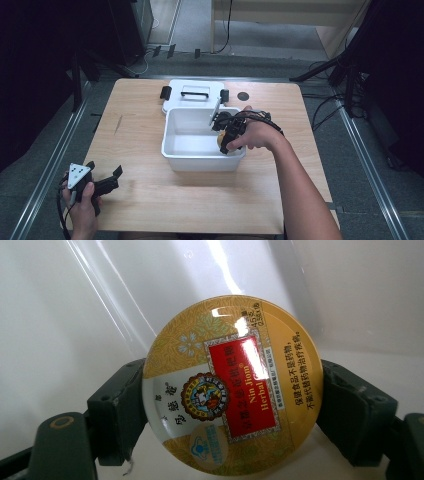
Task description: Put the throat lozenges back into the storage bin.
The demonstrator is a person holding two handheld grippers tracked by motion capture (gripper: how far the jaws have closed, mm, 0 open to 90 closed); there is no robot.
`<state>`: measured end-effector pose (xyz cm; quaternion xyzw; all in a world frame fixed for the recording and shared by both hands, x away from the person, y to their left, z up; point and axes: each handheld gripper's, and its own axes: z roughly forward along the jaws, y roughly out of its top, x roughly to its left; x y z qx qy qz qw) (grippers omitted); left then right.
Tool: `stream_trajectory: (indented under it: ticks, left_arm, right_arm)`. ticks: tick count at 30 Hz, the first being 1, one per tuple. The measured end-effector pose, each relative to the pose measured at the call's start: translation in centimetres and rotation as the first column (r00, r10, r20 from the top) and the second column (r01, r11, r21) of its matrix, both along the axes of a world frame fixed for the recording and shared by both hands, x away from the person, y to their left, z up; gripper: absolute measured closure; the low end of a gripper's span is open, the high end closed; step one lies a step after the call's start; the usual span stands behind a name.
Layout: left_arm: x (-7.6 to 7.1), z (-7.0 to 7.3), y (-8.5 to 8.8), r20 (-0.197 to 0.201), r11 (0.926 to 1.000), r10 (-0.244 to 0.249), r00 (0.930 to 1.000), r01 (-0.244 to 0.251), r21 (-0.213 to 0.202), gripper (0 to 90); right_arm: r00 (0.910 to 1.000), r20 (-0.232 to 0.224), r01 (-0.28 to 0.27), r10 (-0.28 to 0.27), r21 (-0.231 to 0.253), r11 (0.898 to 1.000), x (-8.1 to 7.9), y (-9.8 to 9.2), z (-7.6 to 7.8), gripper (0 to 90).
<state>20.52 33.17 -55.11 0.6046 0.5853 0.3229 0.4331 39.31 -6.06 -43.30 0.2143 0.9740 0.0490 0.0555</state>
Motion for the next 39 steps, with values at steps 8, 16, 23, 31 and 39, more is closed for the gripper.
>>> stream_trajectory:
  ticks: [8,16,23,31,39]
  left_arm:
    - [0.00,0.00,0.00,0.000,1.0000,0.000,1.0000,0.000,0.000,0.0]
    - [0.01,0.00,0.02,0.000,1.0000,0.001,1.0000,-0.001,-0.003,0.0]
    - [0.01,-0.01,0.03,0.000,1.0000,0.002,1.0000,-0.002,-0.006,0.0]
    - [0.03,-0.01,0.02,0.001,1.0000,0.003,1.0000,-0.003,-0.007,0.0]
    - [0.04,-0.01,0.03,0.001,1.0000,0.002,1.0000,-0.002,-0.008,0.0]
  right_arm:
    - [1.0000,0.002,-0.005,0.005,-0.023,1.000,0.00,0.25,-0.28,20.8]
    - [1.0000,0.003,-0.008,0.008,-0.021,1.000,-0.03,0.20,-0.30,20.7]
    - [1.0000,0.001,-0.008,0.008,-0.021,1.000,-0.02,0.19,-0.32,20.6]
    - [1.0000,-0.007,0.000,-0.001,-0.012,1.000,-0.07,0.08,-0.31,17.7]
    - [1.0000,-0.002,-0.005,0.005,0.008,1.000,-0.23,-0.10,0.11,20.1]
